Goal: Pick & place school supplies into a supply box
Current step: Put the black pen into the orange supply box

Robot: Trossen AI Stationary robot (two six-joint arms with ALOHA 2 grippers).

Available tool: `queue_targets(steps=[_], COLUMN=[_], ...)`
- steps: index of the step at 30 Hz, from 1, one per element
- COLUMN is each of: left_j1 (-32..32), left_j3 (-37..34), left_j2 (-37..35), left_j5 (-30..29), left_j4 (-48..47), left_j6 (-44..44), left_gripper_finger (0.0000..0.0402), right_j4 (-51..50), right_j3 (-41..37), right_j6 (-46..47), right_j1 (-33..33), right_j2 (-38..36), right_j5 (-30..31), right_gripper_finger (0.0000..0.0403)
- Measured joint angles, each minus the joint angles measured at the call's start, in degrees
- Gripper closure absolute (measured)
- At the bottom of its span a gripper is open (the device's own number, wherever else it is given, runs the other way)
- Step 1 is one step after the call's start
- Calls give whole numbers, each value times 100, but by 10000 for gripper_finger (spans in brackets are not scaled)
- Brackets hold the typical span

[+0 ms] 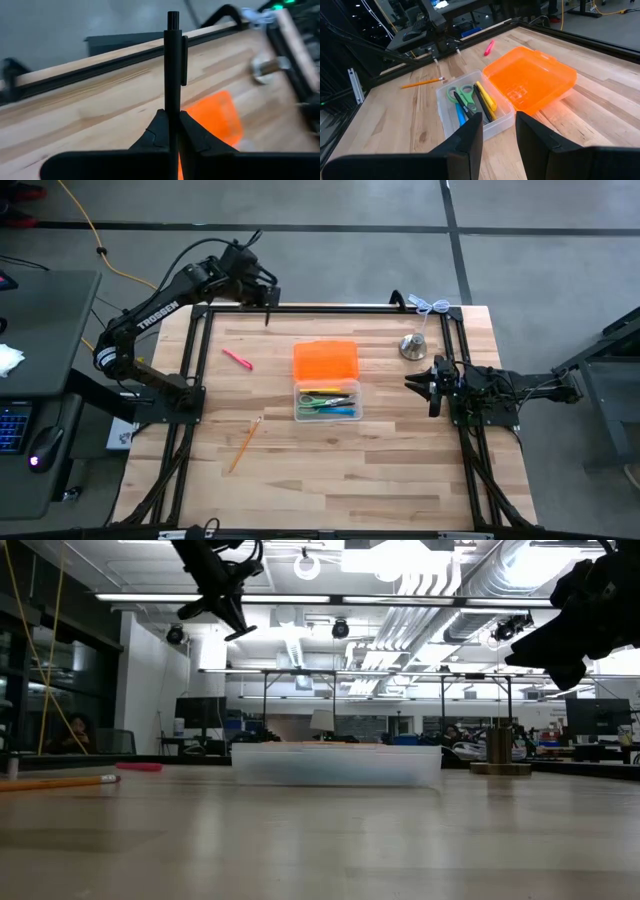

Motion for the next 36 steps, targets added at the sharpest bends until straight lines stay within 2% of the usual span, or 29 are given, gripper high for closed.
queue_targets(steps=[13, 36], left_j1=[-2, -2], left_j3=[0, 0], left_j2=[2, 4], left_j5=[1676, 5247], left_j4=[858, 2674], left_j6=[304, 399], left_gripper_finger=[362, 362], right_j4=[0, 1], right_j3=[0, 0], right_j6=[0, 0], right_j1=[2, 2], right_j2=[2, 2], right_j5=[0, 0], right_gripper_finger=[308, 308])
